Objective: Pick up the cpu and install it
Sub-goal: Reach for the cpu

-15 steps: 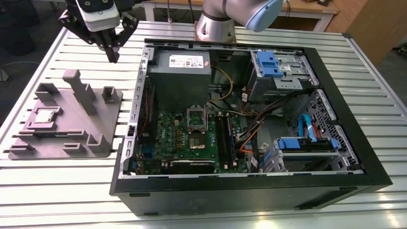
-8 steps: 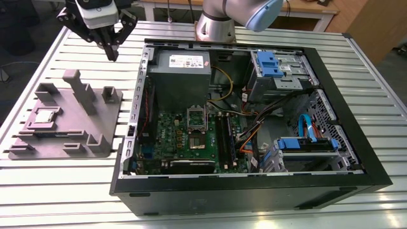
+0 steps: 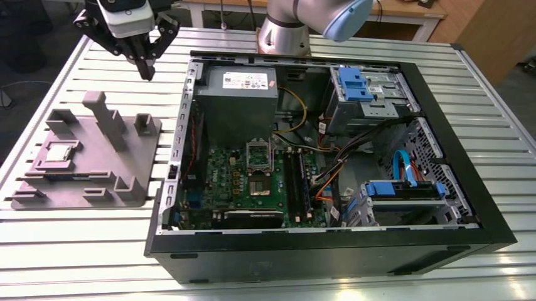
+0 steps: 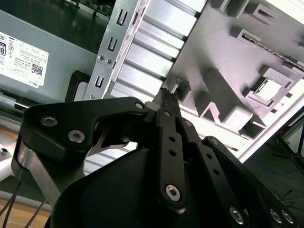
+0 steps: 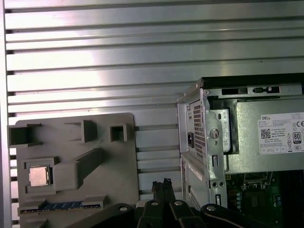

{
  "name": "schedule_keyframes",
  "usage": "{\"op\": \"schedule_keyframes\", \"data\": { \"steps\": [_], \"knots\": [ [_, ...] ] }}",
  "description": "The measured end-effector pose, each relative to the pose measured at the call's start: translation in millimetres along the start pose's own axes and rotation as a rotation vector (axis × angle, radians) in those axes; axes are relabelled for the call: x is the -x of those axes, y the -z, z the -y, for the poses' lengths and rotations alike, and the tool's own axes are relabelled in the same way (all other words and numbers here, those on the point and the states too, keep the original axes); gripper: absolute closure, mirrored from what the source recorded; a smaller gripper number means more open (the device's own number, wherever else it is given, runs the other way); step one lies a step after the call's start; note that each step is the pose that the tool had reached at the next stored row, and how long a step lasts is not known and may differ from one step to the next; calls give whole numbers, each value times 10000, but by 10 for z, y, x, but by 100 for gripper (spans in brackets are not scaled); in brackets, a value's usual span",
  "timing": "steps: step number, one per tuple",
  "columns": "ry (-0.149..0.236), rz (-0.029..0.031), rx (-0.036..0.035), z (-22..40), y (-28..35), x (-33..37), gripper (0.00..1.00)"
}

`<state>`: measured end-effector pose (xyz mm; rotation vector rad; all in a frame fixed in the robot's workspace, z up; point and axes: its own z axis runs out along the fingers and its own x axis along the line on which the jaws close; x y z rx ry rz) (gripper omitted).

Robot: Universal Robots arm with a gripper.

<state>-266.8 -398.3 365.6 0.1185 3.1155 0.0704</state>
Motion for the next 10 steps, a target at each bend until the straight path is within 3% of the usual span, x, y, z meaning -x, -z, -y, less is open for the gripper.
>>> {"op": "schedule_keyframes", "data": {
  "steps": [9, 10],
  "knots": [
    [0, -1, 13, 2, -1, -26, 90],
    [-1, -4, 58, 4, -8, -41, 90]
  ]
}}
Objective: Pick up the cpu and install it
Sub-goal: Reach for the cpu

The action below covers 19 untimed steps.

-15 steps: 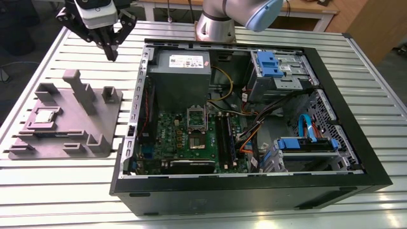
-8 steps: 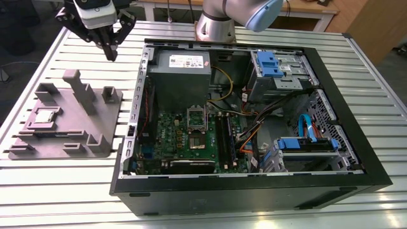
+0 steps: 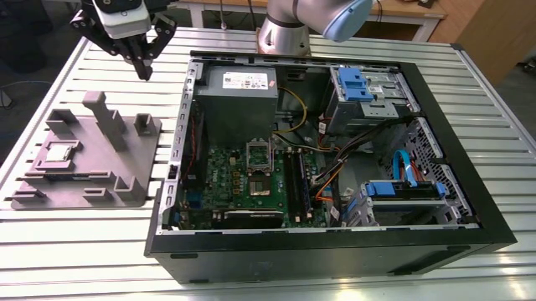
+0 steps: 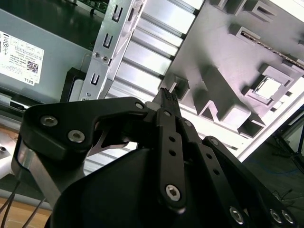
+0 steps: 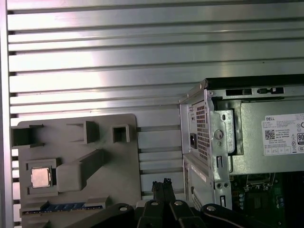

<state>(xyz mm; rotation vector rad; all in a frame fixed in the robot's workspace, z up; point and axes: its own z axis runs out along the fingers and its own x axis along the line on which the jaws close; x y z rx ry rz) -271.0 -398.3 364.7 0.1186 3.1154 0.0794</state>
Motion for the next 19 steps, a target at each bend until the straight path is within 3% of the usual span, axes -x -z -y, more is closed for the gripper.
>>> {"op": "schedule_keyframes", "data": {
  "steps": [11, 19],
  "knots": [
    [0, 0, 1, 1, 0, -17, 90],
    [1, 0, 2, 5, 1, -71, 90]
  ]
}}
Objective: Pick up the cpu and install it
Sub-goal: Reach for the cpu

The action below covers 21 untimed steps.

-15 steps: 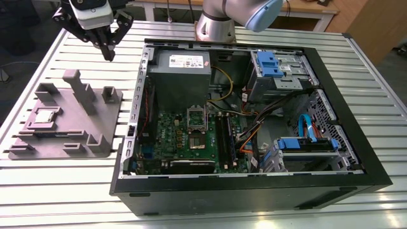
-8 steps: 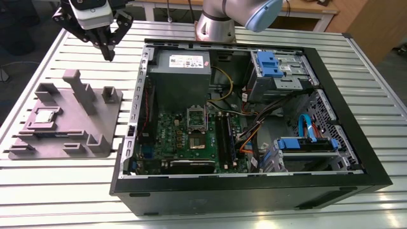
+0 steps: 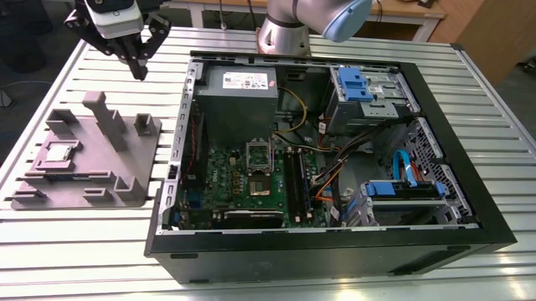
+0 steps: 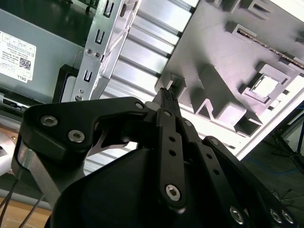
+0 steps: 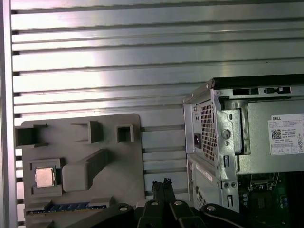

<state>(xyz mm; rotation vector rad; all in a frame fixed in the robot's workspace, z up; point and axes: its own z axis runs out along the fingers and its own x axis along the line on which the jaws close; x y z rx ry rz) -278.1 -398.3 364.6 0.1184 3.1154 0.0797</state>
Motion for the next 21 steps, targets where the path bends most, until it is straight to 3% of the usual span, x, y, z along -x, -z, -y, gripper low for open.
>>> {"op": "schedule_keyframes", "data": {
  "steps": [21],
  "knots": [
    [0, -1, -1, 6, -6, -74, 90]
  ]
}}
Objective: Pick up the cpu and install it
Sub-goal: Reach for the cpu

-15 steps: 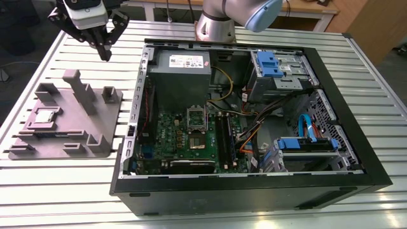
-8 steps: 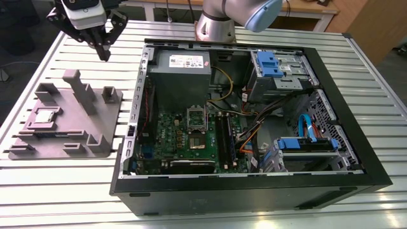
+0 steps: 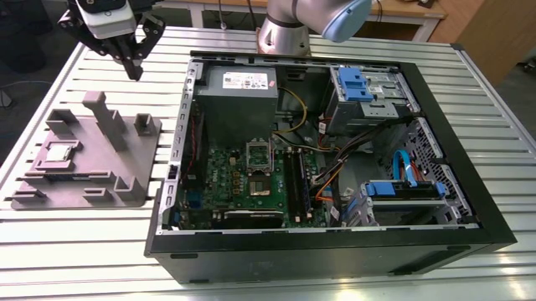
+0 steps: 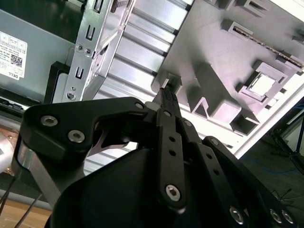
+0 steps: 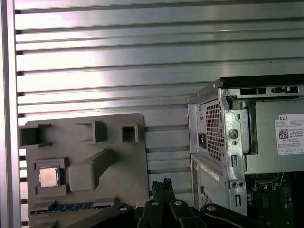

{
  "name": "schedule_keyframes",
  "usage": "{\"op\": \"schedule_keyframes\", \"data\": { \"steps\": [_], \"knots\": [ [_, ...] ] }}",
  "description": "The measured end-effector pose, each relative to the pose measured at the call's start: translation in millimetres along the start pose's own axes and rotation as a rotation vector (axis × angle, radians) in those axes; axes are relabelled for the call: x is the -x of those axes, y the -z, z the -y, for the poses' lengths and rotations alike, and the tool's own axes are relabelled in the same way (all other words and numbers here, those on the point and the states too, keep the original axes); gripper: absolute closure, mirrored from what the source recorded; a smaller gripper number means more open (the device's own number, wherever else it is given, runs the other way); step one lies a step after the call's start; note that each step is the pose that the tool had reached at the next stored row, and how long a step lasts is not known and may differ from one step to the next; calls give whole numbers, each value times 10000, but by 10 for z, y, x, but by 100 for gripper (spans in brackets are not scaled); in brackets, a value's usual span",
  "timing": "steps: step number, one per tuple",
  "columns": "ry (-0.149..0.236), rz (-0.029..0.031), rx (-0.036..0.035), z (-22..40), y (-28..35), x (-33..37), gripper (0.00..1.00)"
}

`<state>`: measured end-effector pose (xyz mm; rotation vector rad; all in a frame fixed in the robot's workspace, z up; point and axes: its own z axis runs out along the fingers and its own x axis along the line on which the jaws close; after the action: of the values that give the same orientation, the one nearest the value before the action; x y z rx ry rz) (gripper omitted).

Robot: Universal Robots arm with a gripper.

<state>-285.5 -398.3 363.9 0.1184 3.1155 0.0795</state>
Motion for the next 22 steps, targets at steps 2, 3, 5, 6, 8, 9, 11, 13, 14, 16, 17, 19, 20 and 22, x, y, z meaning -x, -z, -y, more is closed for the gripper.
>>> {"op": "schedule_keyframes", "data": {
  "steps": [2, 3, 5, 6, 8, 9, 11, 13, 14, 16, 17, 19, 20, 22],
  "knots": [
    [0, 1, 1, 0, -1, -2, 90],
    [-2, 0, 0, 0, -1, -3, 90],
    [-1, 1, 1, 1, -2, -9, 90],
    [-1, 1, 1, 1, -2, -11, 90],
    [-1, 0, 0, 1, -2, -16, 90],
    [-2, 0, 0, 2, -2, -19, 90],
    [-3, 1, 1, 3, -2, -30, 90],
    [-2, 1, 1, 3, -2, -40, 90],
    [0, 0, 0, 4, -2, -43, 90],
    [-1, 1, 0, 4, -2, -51, 90],
    [-2, 1, 1, 5, -2, -57, 90],
    [-2, 0, 0, 5, -2, -67, 90],
    [-1, 1, 0, 6, -2, -73, 90],
    [-1, 1, 1, 7, -3, -83, 90]
  ]
}}
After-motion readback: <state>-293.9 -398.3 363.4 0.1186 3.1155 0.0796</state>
